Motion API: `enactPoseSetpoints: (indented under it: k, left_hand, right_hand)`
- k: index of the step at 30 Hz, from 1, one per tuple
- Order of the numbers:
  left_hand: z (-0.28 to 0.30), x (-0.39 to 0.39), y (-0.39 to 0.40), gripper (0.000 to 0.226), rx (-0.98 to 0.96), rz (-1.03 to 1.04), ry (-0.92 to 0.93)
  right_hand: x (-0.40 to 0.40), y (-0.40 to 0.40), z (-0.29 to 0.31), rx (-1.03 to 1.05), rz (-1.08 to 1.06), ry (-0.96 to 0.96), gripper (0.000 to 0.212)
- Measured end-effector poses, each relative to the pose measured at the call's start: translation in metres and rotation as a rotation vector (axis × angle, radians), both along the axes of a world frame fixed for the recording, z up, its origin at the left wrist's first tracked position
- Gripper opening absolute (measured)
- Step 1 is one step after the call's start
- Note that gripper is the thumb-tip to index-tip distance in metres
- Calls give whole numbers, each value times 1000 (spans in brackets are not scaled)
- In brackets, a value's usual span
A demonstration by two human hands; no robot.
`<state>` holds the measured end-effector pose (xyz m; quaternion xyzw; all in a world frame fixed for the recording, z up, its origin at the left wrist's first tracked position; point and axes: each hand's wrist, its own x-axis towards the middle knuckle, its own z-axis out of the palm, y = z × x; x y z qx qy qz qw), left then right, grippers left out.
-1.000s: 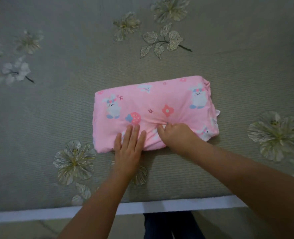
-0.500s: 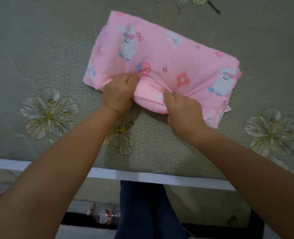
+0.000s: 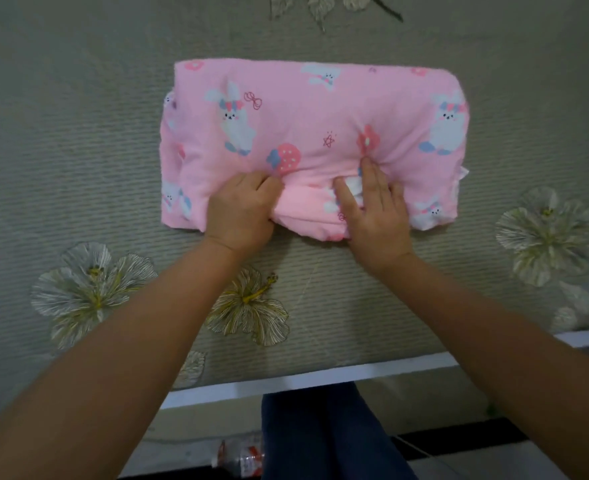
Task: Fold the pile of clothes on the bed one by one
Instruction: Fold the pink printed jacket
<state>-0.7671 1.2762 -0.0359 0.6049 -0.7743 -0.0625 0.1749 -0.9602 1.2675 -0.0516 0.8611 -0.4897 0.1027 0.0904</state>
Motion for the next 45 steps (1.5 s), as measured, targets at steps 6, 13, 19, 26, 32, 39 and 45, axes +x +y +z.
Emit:
enactPoseSetpoints:
  k: [6,13,19,26,32,39,45]
  left_hand:
    - [13,0,-18,25,178,7,105]
    - [63,-15,-52,34,-44,-155,93]
    - [148,-108,-109,15,-286,-417,97]
    - [276,-316,-164,49,-502,-709,68]
    - [350,-505,-206,16,-795,-938,108]
    - [297,-583,-282,32,-650,-1100,-306]
    - [245,-608,-311,57,-58,-877,-635]
  right_hand:
    - [6,-41,8,-85,83,-42,26]
    - [-14,-83,80,-95,131,-57,25]
    - [-112,-84,177,-61,-103,-108,26]
    - [-303,-75,311,-398,-464,27,18]
    - [-460,-71,370,-547,-651,-19,38]
    - [-480,-126,282,-95,-996,-45,29]
    - [-498,-139,258,360,-977,-136,63]
